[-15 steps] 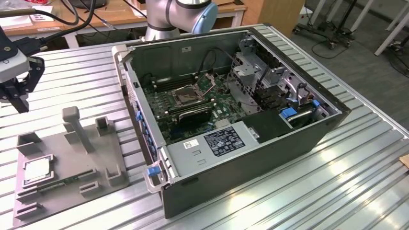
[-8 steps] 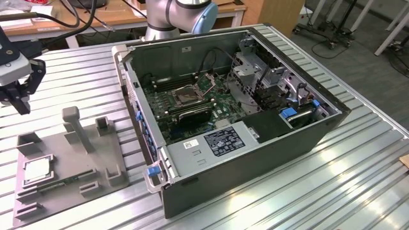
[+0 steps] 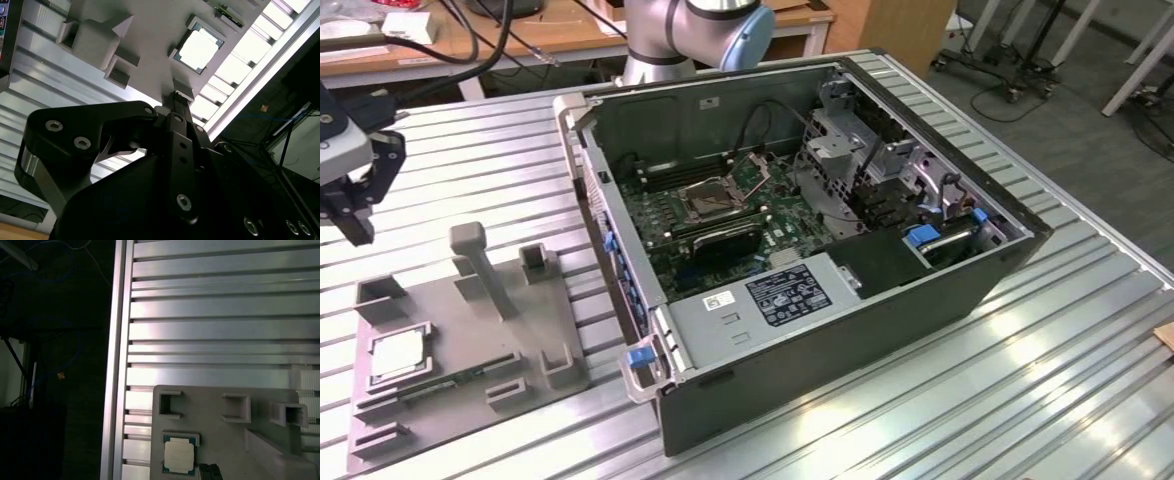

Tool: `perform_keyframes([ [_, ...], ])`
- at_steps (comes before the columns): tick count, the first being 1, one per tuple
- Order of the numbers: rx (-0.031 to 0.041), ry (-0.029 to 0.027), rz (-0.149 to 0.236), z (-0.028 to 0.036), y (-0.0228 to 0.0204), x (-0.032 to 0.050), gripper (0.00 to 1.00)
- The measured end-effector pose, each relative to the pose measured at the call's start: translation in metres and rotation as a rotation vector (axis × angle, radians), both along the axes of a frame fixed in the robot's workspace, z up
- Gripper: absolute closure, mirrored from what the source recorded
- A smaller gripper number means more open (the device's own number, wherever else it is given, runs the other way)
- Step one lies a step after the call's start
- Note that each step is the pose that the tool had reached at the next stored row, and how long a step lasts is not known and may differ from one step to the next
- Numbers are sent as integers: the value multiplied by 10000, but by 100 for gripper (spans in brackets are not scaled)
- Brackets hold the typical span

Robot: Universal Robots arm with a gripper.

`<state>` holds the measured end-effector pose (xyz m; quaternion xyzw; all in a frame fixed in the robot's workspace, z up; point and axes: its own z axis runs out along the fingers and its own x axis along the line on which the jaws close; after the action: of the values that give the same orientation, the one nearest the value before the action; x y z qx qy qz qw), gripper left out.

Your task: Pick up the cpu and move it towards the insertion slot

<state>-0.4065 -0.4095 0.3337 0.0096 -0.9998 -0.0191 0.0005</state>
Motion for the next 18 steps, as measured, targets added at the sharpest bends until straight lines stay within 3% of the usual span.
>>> perform_keyframes([
  [9,1,-1,0,-42,0,-112,90],
  [18,1,0,0,-70,0,-119,90],
])
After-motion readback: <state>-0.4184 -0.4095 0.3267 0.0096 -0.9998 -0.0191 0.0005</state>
